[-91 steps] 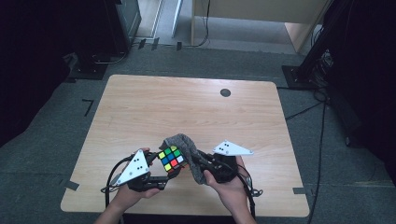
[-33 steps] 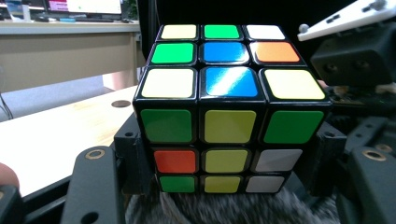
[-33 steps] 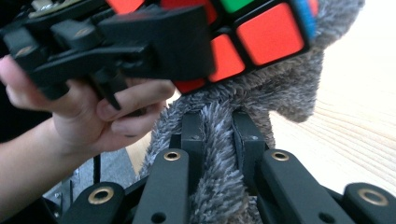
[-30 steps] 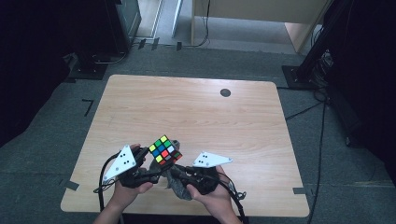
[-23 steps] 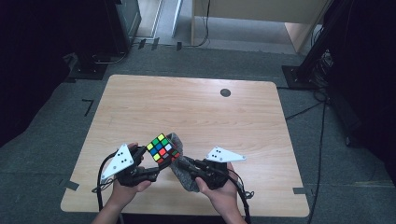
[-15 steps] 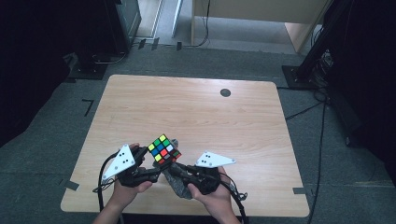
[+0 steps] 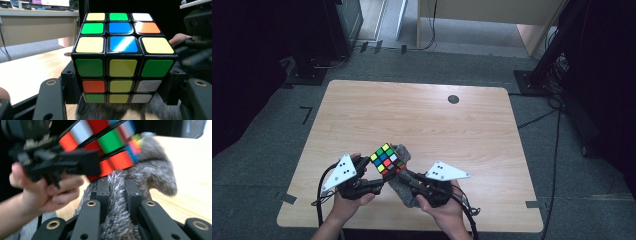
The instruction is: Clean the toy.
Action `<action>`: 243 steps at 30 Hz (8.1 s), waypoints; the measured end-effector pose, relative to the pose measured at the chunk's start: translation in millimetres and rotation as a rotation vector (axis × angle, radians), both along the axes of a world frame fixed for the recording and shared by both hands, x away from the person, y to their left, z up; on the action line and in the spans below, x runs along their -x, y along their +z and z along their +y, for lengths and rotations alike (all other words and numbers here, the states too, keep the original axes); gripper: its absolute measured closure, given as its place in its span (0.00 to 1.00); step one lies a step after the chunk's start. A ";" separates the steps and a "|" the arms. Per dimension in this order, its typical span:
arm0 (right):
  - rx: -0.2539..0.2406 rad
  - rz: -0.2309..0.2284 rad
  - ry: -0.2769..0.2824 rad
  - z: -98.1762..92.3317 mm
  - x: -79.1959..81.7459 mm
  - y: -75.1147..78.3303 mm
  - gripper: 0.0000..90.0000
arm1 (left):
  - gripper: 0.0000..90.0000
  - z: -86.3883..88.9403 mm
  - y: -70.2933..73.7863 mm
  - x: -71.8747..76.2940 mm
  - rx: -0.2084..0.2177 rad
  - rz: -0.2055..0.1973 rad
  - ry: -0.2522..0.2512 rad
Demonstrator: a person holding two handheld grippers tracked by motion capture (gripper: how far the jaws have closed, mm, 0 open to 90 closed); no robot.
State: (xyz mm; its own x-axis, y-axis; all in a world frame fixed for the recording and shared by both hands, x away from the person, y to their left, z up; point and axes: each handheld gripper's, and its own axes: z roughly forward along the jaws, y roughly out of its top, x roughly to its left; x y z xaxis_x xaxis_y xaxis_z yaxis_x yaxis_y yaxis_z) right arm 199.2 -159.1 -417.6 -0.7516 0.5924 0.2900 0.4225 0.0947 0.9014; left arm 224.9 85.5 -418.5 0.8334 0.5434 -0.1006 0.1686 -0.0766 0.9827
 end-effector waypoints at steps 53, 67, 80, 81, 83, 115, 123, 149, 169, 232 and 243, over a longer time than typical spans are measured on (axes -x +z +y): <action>0.142 0.014 -0.197 -18.2 -25.1 -36.3 0.82 | 0.38 7.3 1.0 -5.9 0.007 0.033 0.037; 0.110 -0.297 -0.144 4.3 -9.4 -41.0 0.35 | 0.38 1.2 -4.5 -12.6 0.016 0.145 0.101; 0.045 -0.325 -0.151 13.6 -4.3 -45.0 0.33 | 0.38 -21.3 -12.5 -6.8 0.025 0.219 0.079; 0.048 -0.334 -0.155 14.1 -4.5 -45.2 0.33 | 0.38 -22.1 -13.0 -6.5 0.027 0.224 0.073; 0.046 -0.330 -0.169 14.2 -4.3 -45.7 0.34 | 0.38 -23.9 -13.6 -5.9 0.028 0.230 0.063; 0.188 -0.310 -0.186 4.1 -12.7 -46.5 0.39 | 0.27 12.3 3.7 -16.7 0.158 0.160 0.045; 0.150 -0.152 -0.189 -17.3 -26.1 -33.3 0.39 | 0.27 7.1 -4.2 -13.0 -0.124 -0.029 0.072; 0.101 0.084 -0.056 -10.2 -19.2 -1.3 0.38 | 0.31 -33.3 -31.3 13.7 -0.525 -0.416 0.138; 0.014 0.122 -0.037 -21.9 -24.1 2.6 0.28 | 0.38 -16.6 -35.3 -6.7 -0.426 -0.200 0.137; 0.414 -0.246 -0.143 22.1 10.0 -6.9 0.84 | 0.38 -57.4 -34.9 -1.3 -0.655 -0.001 0.074; 0.344 -0.190 -0.369 -20.7 -6.0 5.7 0.84 | 0.38 -50.8 -33.6 -5.3 -0.623 0.011 0.078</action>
State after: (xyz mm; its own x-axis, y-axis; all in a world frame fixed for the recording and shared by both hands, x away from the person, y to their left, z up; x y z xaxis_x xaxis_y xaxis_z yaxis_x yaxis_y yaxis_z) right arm 205.2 -179.9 -411.8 -0.4962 0.8637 -0.0884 0.3158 0.2744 0.9083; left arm 230.2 34.8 -452.1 0.7894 0.5621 0.2467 0.2065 -0.6216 0.7556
